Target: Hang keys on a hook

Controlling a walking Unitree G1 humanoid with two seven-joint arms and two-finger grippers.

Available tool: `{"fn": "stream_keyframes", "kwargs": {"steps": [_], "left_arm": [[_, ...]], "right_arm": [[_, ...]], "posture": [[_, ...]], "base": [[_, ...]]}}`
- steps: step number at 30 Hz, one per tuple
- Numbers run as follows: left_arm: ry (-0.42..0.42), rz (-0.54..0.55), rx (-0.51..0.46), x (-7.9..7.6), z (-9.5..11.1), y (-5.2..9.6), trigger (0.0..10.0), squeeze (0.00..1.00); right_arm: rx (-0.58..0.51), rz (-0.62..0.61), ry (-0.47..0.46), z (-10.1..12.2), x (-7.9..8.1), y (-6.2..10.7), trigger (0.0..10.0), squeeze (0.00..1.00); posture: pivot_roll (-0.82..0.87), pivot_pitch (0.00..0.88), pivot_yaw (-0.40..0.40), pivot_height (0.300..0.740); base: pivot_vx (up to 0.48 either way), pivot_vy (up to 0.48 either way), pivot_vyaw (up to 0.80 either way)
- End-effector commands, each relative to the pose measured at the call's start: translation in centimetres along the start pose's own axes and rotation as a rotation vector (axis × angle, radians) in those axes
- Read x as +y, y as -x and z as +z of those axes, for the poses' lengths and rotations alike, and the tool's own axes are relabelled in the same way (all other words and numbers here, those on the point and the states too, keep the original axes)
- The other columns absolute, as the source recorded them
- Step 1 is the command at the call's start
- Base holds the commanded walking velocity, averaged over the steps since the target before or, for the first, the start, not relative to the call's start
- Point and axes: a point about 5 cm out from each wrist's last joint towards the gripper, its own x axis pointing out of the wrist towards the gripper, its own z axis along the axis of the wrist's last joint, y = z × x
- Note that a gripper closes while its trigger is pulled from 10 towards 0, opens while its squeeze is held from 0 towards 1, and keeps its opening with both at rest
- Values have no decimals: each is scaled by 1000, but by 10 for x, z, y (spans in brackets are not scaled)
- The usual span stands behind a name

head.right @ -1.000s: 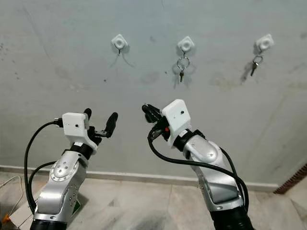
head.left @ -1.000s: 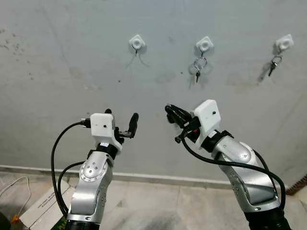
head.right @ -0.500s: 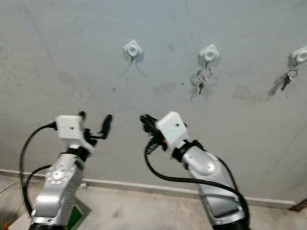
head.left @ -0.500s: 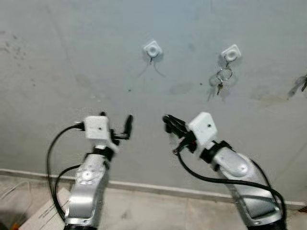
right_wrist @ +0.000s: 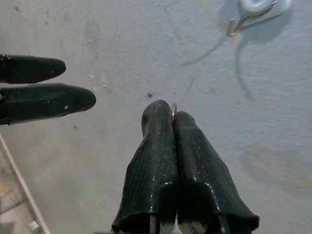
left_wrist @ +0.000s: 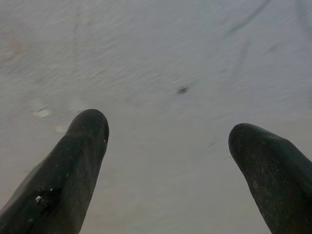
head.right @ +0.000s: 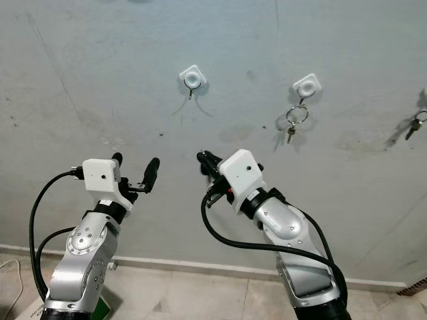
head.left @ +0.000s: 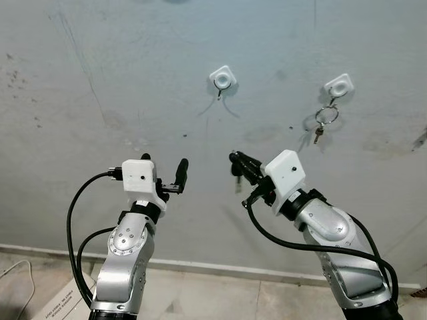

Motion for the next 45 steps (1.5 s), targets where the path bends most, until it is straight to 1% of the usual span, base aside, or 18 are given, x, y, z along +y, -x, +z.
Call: {"fn": "stream_keyframes", "kwargs": {"steps": [1, 5, 8, 13, 14, 18, 21, 22, 23, 24, 26, 28, 31, 32, 36, 38, 40, 45], "left_arm": [[0, 4, -1, 2, 1, 1, 10000, 0], [-1, 4, -2, 0, 1, 0, 10000, 0], [-16, -25, -11, -4, 2, -1, 10000, 0], [-43, -136, -16, -14, 3, 9, 10000, 0], [-60, -158, -12, -15, 2, 13, 10000, 0], [-59, -156, -4, -13, 1, 17, 10000, 0], [-52, -159, -5, -14, 2, 19, 10000, 0], [-39, -175, -5, -16, 2, 20, 10000, 0], [-39, -175, -5, -16, 2, 20, 10000, 0], [-27, -205, -6, -20, 3, 22, 10000, 0], [-25, -229, -6, -23, 3, 23, 10000, 0], [-34, -258, -5, -27, 4, 25, 10000, 0], [-32, -252, -1, -25, 5, 26, 10000, 0], [-32, -252, -1, -25, 5, 26, 10000, 0], [-31, -256, -1, -25, 7, 27, 10000, 0], [-28, -262, -2, -25, 8, 27, 10000, 0], [-17, -281, -8, -27, 10, 27, 10000, 0], [12, -320, -27, -33, 16, 27, 10000, 0]], "right_arm": [[-20, 1, 14, 5, 0, -2, 10000, 0], [-37, -1, 15, 9, -1, -7, 10000, 0], [-63, 2, 19, 15, -4, -16, 10000, 0], [-101, 66, -5, 24, -2, -26, 10000, 0], [-115, 101, -25, 28, 0, -31, 10000, 0], [-151, 173, -41, 38, 1, -40, 10000, 0], [-169, 192, -42, 43, 1, -45, 10000, 0], [-183, 201, -38, 47, 0, -50, 10000, 0], [-183, 201, -38, 47, 0, -50, 10000, 0], [-196, 206, -39, 50, -1, -54, 10000, 0], [-202, 204, -39, 51, -2, -57, 10000, 0], [-218, 203, -39, 54, -5, -63, 10000, 0], [-240, 171, -44, 58, -11, -74, 10000, 0], [-240, 171, -44, 58, -11, -74, 10000, 0], [-261, 109, -76, 62, -21, -83, 10000, 0], [-268, 92, -90, 62, -24, -85, 10000, 0], [-276, 52, -122, 62, -31, -88, 10000, 0], [-272, 17, -146, 58, -37, -88, 10000, 0]], "posture": [[-19, 11, 31, 740], [-19, 11, 31, 740], [-18, 13, 32, 740], [3, 15, 28, 740], [7, 15, 27, 740], [18, 16, 22, 740], [26, 18, 17, 740], [33, 19, 15, 740], [33, 19, 15, 740], [33, 19, 15, 740], [42, 21, 14, 740], [46, 23, 14, 740], [57, 25, 17, 740], [57, 25, 17, 740], [62, 27, 20, 740], [64, 28, 22, 740], [64, 28, 23, 740], [63, 30, 24, 740]], "base": [[0, 0, 0], [0, 0, 0], [0, 0, 0], [0, 0, 0], [0, 0, 0], [0, 0, 0], [0, 0, 0], [0, 0, 0], [0, 0, 0], [0, 0, 0], [0, 0, 0], [0, 0, 0], [0, 0, 0], [0, 0, 0], [0, 0, 0], [0, 0, 0], [0, 0, 0], [0, 0, 0]]}}
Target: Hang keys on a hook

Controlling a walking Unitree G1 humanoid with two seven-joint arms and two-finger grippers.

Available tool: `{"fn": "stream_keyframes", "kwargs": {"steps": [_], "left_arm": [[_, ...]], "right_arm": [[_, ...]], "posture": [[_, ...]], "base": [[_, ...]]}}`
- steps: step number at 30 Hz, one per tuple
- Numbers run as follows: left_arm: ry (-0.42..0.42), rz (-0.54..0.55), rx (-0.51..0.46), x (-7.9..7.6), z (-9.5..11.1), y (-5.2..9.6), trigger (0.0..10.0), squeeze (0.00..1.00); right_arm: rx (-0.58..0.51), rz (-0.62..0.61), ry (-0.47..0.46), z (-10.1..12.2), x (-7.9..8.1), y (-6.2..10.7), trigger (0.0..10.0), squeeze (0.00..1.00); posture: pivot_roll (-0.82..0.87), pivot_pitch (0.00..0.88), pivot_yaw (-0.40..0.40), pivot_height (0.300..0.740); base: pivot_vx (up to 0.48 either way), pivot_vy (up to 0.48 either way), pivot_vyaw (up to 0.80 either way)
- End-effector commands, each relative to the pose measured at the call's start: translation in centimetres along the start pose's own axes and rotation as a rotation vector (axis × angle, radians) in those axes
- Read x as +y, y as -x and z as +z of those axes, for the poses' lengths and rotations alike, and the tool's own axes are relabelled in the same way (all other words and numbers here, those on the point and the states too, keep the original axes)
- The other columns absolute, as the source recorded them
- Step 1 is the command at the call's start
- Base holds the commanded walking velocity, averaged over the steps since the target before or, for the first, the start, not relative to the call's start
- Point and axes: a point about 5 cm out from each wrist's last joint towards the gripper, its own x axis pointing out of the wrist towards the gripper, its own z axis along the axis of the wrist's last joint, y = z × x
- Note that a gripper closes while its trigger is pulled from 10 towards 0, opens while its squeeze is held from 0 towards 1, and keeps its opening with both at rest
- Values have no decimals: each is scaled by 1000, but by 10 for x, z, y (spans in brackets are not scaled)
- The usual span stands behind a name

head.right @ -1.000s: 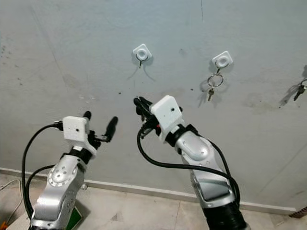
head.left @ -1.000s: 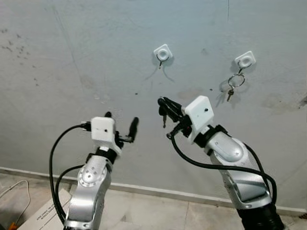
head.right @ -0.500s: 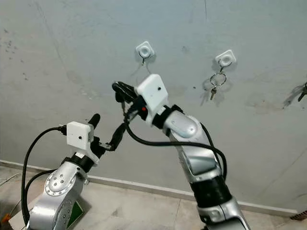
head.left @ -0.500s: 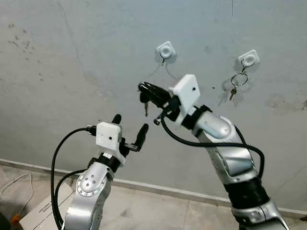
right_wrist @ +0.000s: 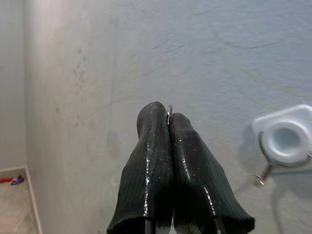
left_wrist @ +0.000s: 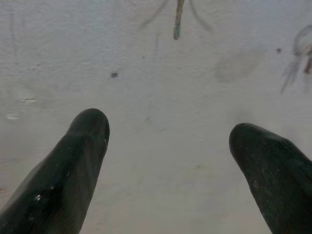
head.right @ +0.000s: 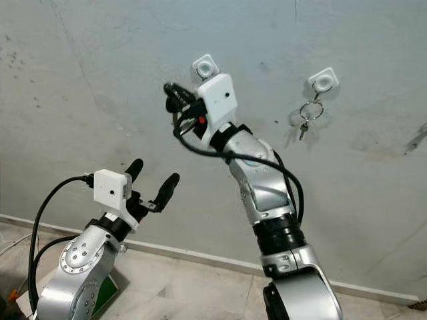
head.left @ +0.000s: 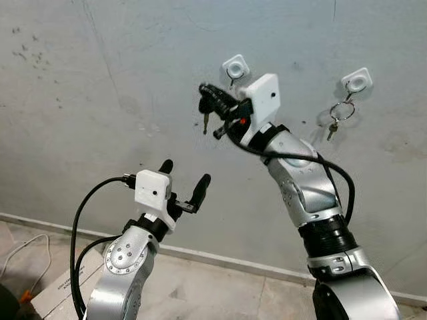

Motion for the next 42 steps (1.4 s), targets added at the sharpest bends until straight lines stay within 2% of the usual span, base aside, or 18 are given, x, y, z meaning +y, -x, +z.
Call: {"fn": "stream_keyframes", "kwargs": {"steps": [1, 7, 20, 24, 30, 42], "left_arm": [[8, -36, -33, -5, 11, -2, 10000, 0], [19, -57, -57, -10, 19, -7, 10000, 0], [18, -60, -48, -9, 19, -8, 10000, 0], [18, -59, -48, -9, 19, -8, 10000, 0], [15, -60, -48, -10, 19, -8, 10000, 0], [17, -57, -45, -9, 19, -8, 10000, 0]], "right_arm": [[-18, -30, -12, 3, -6, -1, 10000, 0], [-11, -71, -46, -2, -13, 3, 10000, 0], [15, -102, -142, -16, -19, 2, 10000, 0], [14, -91, -147, -16, -18, -1, 10000, 0], [0, -117, -153, -13, -26, -5, 10000, 0], [2, -184, -201, -17, -37, 0, 10000, 0]], "posture": [[61, 31, 24, 740], [58, 30, 27, 740], [60, 27, 28, 740], [60, 27, 28, 740], [66, 27, 26, 740], [65, 31, 26, 740]], "base": [[0, 0, 0], [0, 0, 0], [0, 0, 0], [0, 0, 0], [0, 0, 0], [0, 0, 0]]}}
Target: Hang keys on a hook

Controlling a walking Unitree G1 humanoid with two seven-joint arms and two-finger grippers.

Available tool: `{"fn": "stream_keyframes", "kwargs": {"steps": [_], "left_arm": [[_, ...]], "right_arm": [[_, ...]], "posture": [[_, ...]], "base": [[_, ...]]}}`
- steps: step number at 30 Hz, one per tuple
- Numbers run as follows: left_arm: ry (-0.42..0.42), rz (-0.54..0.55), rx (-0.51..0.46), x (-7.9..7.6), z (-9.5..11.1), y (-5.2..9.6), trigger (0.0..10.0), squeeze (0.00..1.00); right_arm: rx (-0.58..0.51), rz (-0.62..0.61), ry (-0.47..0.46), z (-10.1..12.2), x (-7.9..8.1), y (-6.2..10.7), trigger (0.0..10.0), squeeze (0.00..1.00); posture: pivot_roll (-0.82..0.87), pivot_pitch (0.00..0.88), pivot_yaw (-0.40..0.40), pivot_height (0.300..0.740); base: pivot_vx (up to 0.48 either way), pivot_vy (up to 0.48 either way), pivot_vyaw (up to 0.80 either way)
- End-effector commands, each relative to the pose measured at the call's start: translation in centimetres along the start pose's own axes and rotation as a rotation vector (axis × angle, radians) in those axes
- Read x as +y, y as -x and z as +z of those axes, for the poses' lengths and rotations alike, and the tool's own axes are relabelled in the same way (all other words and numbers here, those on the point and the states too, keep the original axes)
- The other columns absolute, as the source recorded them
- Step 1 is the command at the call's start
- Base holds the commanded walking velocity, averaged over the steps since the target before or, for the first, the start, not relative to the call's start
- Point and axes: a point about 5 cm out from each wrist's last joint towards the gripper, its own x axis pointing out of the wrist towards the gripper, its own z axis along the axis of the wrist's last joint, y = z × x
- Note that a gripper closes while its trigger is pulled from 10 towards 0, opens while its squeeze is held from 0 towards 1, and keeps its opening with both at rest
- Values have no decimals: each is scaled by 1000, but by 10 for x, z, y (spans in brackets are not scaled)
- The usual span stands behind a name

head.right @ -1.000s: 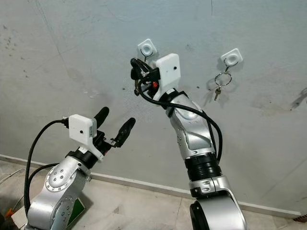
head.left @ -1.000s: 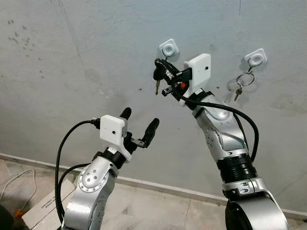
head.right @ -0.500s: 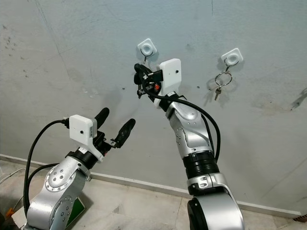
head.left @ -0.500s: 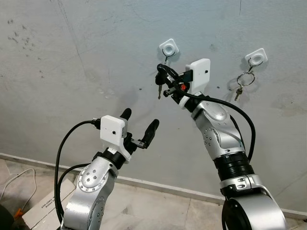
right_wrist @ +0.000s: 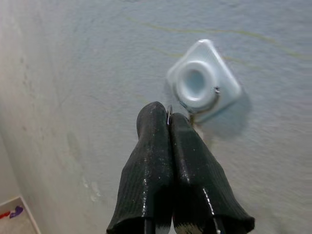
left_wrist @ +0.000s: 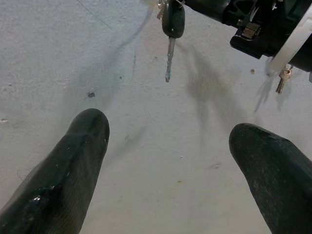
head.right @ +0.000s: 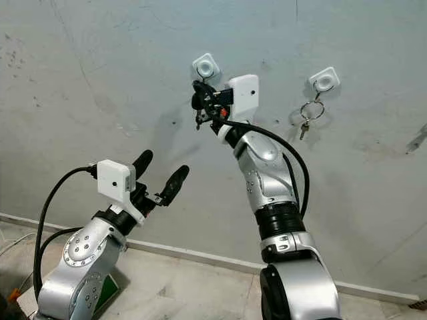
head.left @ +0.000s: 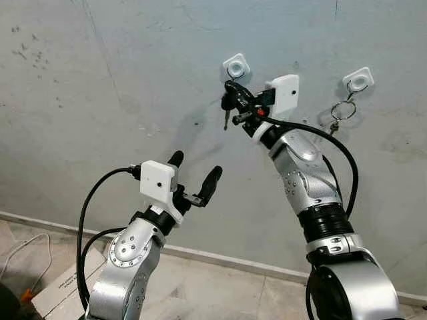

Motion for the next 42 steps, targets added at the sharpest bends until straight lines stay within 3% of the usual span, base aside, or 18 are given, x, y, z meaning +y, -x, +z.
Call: {"fn": "stream_keyframes", "kwargs": {"steps": [1, 17, 28, 42], "left_arm": [[-12, -9, -7, 0, 4, 0, 10000, 0], [-16, -6, -4, 1, 4, -2, 10000, 0], [-16, -4, -1, 1, 3, -3, 10000, 0], [-20, 0, -6, 1, 4, -3, 10000, 0]], "right_arm": [[-13, -15, -20, 3, -2, -2, 10000, 0], [4, -43, -77, -4, -5, -1, 10000, 0], [58, -75, -178, -22, 0, 5, 10000, 0], [68, -107, -263, -29, 5, 6, 10000, 0]], "posture": [[65, 31, 26, 740], [67, 26, 27, 740], [67, 26, 27, 740], [61, 25, 29, 740]], "base": [[0, 0, 0], [0, 0, 0], [0, 0, 0], [0, 0, 0]]}}
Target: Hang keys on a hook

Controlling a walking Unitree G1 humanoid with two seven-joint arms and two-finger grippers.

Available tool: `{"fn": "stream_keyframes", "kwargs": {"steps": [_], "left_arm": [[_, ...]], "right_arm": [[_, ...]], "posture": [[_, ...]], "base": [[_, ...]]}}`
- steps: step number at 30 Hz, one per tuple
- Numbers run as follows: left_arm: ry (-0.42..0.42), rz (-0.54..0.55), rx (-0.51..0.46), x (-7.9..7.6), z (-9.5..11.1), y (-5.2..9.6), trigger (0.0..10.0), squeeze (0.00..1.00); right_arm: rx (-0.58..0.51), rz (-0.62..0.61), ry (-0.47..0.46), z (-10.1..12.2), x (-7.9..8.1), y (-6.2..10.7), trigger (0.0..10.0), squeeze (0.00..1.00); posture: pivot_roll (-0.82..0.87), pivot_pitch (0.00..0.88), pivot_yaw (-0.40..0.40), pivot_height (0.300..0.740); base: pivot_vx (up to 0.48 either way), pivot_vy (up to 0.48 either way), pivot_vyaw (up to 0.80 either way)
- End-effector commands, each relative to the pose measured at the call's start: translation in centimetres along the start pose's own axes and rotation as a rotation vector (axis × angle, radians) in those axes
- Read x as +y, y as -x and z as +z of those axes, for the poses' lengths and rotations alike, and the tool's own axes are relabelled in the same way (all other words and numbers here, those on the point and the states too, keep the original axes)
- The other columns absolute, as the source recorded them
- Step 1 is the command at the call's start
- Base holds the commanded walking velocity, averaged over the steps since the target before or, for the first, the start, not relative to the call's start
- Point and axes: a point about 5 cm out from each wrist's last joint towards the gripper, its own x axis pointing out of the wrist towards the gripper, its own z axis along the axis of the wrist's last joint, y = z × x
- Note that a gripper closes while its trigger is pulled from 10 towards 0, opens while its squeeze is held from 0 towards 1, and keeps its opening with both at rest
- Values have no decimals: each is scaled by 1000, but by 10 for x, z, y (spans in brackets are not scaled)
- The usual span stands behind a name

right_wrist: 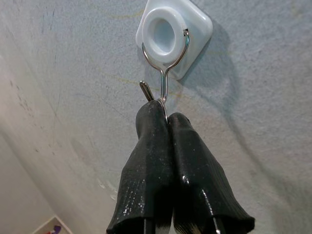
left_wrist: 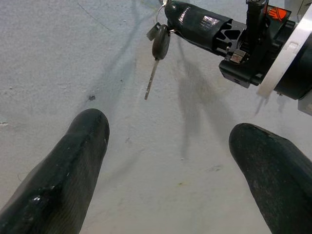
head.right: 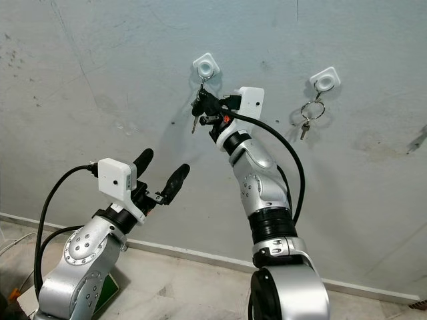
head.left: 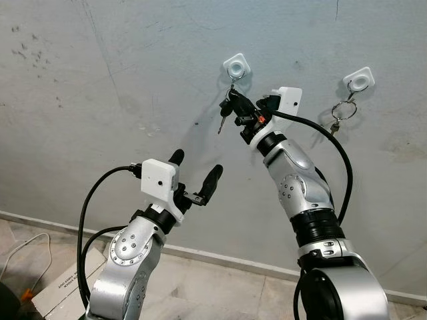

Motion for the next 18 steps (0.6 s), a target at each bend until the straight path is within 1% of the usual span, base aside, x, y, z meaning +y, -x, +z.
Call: {"fn": "stream_keyframes", "kwargs": {"steps": [1, 4, 5, 18], "left_arm": [[-15, 1, 0, 1, 2, -1, 10000, 0], [-15, 1, 1, 1, 1, -2, 10000, 0], [-15, 1, 1, 1, 1, -2, 10000, 0], [-12, 2, -1, 0, 1, -2, 10000, 0]], "right_arm": [[36, -31, -11, -9, -3, 4, 10000, 0], [37, -33, -3, -9, -4, 4, 10000, 0], [32, -36, 10, -8, -4, 5, 10000, 1000], [18, -10, 61, -5, -1, 5, 10000, 1000]], "posture": [[61, 25, 29, 740], [62, 20, 27, 740], [62, 20, 27, 740], [59, 22, 24, 740]], "base": [[0, 0, 0], [0, 0, 0], [0, 0, 0], [0, 0, 0]]}}
